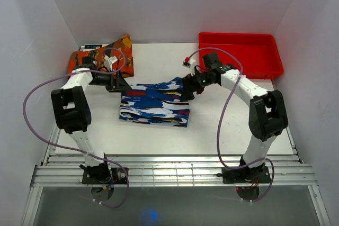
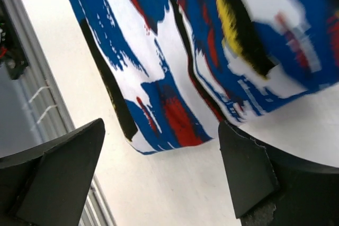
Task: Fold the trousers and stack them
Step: Fold the trousers
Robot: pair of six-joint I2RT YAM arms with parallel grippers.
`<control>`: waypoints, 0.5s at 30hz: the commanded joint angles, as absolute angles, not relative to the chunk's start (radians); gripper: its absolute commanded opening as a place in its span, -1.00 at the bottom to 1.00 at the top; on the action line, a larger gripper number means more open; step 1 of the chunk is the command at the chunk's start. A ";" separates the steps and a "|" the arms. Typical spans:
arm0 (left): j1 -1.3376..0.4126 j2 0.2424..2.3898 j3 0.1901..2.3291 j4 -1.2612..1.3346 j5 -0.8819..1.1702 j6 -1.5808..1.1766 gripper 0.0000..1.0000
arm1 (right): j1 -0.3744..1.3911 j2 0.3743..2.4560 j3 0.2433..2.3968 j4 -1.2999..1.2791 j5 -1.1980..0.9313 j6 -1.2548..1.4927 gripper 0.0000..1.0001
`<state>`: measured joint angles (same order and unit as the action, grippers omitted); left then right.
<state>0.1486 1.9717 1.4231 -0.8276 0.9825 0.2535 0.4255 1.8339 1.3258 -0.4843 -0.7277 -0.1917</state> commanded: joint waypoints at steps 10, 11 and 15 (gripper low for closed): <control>0.199 1.542 1.209 -0.778 1.064 0.121 0.96 | 0.420 1.546 1.569 -0.658 -0.483 -0.387 0.80; 0.202 1.548 1.207 -0.797 1.083 0.144 0.96 | 0.420 1.542 1.559 -0.650 -0.473 -0.373 0.80; 0.203 1.565 1.203 -0.885 1.141 0.138 0.85 | 0.420 1.464 1.410 -0.621 -0.494 -0.345 0.80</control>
<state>0.2008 1.5661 1.2171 -0.8349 1.0676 0.1520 0.4248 1.5066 1.5051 -0.5976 -0.5030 -0.3584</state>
